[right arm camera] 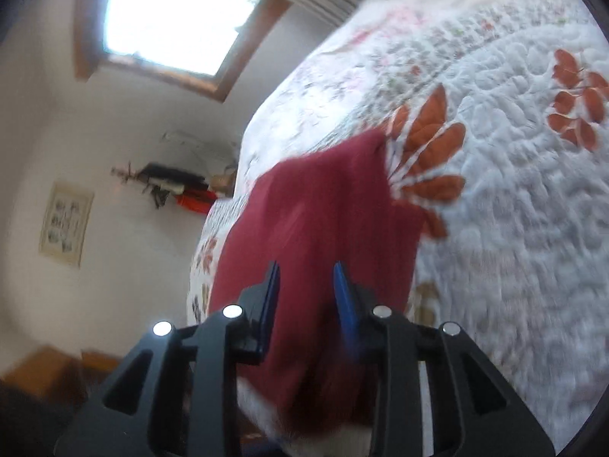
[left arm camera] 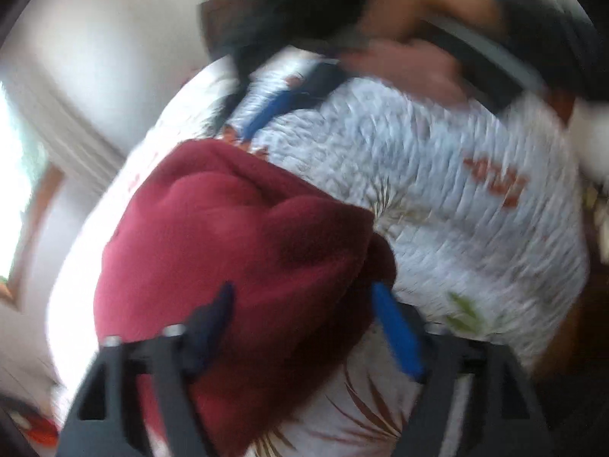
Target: Fold small clothes
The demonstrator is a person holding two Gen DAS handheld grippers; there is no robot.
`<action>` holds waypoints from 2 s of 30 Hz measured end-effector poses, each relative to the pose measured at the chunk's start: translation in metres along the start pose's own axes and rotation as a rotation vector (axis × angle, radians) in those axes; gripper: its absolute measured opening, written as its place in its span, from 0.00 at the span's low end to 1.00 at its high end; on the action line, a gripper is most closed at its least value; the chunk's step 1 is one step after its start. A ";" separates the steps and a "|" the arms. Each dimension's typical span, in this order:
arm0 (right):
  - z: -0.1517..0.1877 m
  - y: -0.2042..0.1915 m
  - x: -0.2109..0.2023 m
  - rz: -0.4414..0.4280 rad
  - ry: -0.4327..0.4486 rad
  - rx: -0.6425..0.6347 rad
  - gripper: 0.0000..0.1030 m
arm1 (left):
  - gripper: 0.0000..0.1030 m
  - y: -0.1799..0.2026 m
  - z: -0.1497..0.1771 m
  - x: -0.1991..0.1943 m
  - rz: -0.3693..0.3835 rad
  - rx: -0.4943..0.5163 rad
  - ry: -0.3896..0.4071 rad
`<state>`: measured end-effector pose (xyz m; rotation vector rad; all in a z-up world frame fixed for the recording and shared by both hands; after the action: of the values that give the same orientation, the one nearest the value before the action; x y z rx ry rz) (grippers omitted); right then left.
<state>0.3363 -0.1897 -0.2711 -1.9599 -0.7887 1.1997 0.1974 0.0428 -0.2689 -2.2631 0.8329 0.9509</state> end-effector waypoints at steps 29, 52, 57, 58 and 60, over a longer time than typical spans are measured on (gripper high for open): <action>-0.025 0.004 0.049 -0.007 -0.048 -0.031 0.55 | 0.92 -0.150 0.003 -0.016 0.215 -0.522 0.105; 0.065 0.006 0.022 0.167 -0.121 -0.091 0.06 | 0.86 -0.041 0.071 -0.020 0.368 -0.093 -0.103; 0.082 0.071 0.014 0.227 -0.121 0.080 0.00 | 0.86 -0.047 0.083 -0.008 0.434 -0.129 -0.142; 0.083 0.062 0.007 0.164 -0.101 0.091 0.01 | 0.86 -0.049 0.083 -0.009 0.440 -0.140 -0.141; 0.081 0.033 -0.011 0.074 -0.054 0.061 0.13 | 0.86 -0.053 0.080 -0.015 0.464 -0.176 -0.127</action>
<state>0.2621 -0.1976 -0.3192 -1.9287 -0.7036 1.3096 0.1931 0.1366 -0.2929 -2.1629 1.2931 1.4068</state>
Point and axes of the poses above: each gripper's, at about its wrist camera, not at the fingertips, and x roughly the way its jaws point, y to its right, z to its underside, the point moved 6 cm from there along x, roughly the way its jaws point, and after that the axes turned 9 degrees about y, right-handed, at the moved point
